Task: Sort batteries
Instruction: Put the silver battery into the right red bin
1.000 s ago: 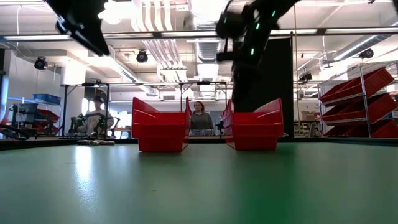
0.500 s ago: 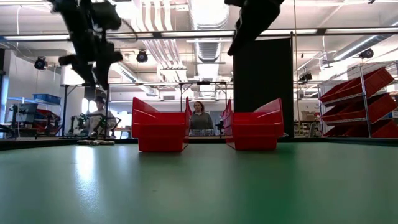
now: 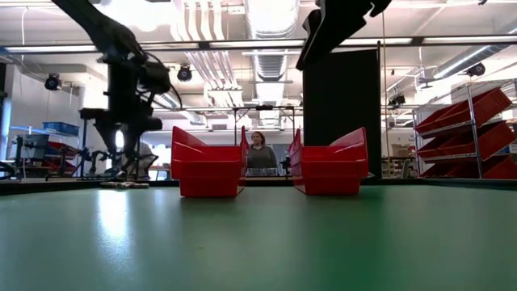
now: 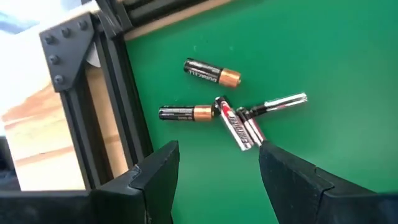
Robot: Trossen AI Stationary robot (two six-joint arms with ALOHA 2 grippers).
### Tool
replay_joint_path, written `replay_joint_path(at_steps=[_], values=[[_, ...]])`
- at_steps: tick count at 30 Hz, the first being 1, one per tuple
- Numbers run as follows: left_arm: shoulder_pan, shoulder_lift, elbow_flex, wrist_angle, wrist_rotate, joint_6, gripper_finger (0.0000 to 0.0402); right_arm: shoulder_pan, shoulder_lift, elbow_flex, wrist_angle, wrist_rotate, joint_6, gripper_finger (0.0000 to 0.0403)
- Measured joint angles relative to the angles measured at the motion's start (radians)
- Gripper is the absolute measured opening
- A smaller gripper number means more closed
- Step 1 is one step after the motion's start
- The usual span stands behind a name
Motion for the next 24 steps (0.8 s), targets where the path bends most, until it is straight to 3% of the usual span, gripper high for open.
replay_joint_path(at_steps=[18, 24], values=[[0.047, 0.213, 0.009, 0.045, 0.038, -0.148, 0.0201, 0.078, 0.0, -0.046, -0.002, 0.002, 0.076, 0.0229], [0.06, 0.245, 0.023, 0.045, 0.104, -0.244, 0.0201, 0.079, 0.0, -0.059, -0.001, 0.002, 0.07, 0.0228]])
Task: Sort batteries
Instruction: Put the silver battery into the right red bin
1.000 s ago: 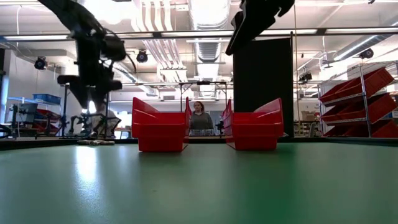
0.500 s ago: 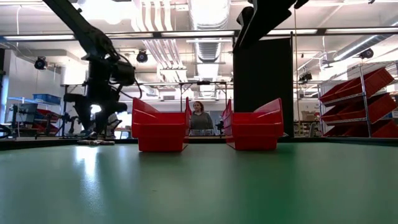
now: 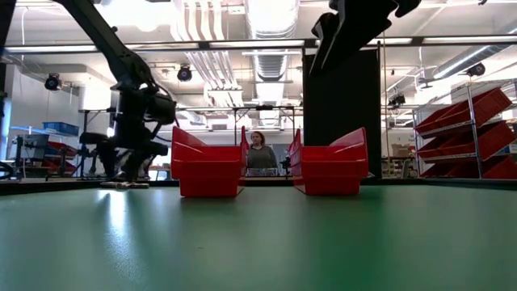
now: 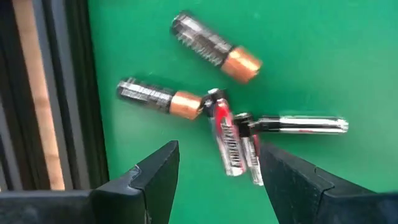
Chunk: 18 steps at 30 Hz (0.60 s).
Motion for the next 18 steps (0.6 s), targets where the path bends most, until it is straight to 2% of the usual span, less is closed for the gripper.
replay_joint_path(at_steps=[9, 18], values=[[0.005, 0.052, 0.045, -0.07, -0.004, -0.067, 0.0201, 0.0, 0.0, -0.04, 0.002, 0.0, -0.002, 0.0227], [-0.001, 0.079, 0.047, -0.092, -0.012, -0.028, 0.0201, 0.0, 0.0, -0.06, 0.011, 0.0, 0.013, 0.0222]])
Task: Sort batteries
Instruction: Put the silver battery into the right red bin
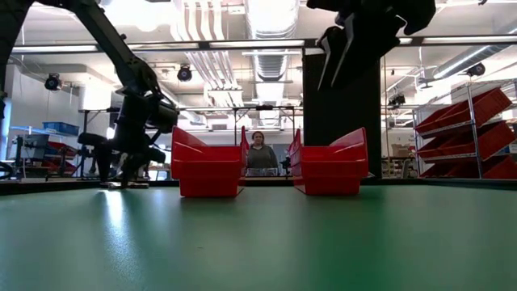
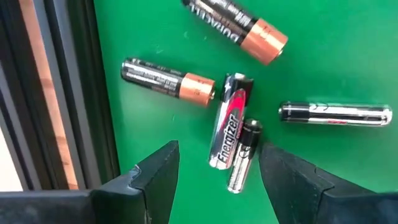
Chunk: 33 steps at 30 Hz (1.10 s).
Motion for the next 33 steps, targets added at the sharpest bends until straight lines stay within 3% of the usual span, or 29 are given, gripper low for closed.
replay_joint_path(at_steps=[5, 23, 33], values=[[0.0, -0.001, 0.0, 0.042, -0.016, 0.002, 0.0196, 0.0, 0.0, -0.005, 0.027, 0.0, 0.0, 0.022], [-0.009, -0.001, -0.007, 0.079, -0.012, -0.03, 0.012, 0.0, 0.0, -0.059, 0.076, -0.002, 0.019, 0.0219], [-0.01, -0.001, -0.009, 0.082, -0.004, -0.028, 0.0116, 0.0, 0.0, -0.058, 0.089, -0.002, 0.021, 0.0219]])
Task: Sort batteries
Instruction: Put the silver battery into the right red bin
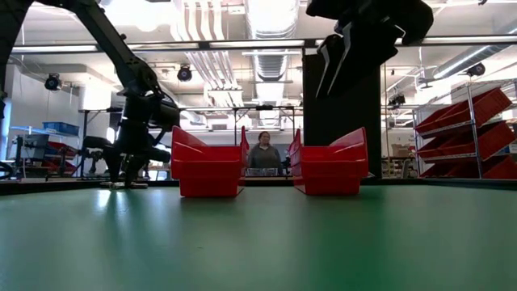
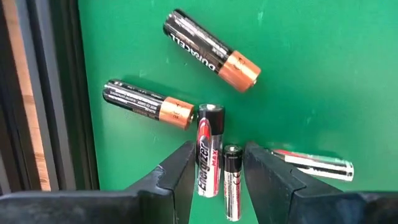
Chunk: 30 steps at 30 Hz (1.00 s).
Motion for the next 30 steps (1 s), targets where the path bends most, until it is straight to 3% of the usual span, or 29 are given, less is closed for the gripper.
replay_joint_path(at_steps=[6, 20, 30], values=[[0.0, 0.0, -0.001, 0.032, -0.054, -0.037, 0.0116, 0.0, 0.0, -0.001, -0.002, 0.0, 0.008, 0.0219], [0.01, 0.0, 0.003, 0.032, -0.063, -0.091, 0.0118, 0.0, 0.0, 0.0, -0.011, 0.0, 0.009, 0.0221], [0.022, 0.0, 0.017, 0.0, -0.018, -0.108, 0.0183, 0.016, 0.0, 0.0, -0.018, 0.0, 0.027, 0.0221]])
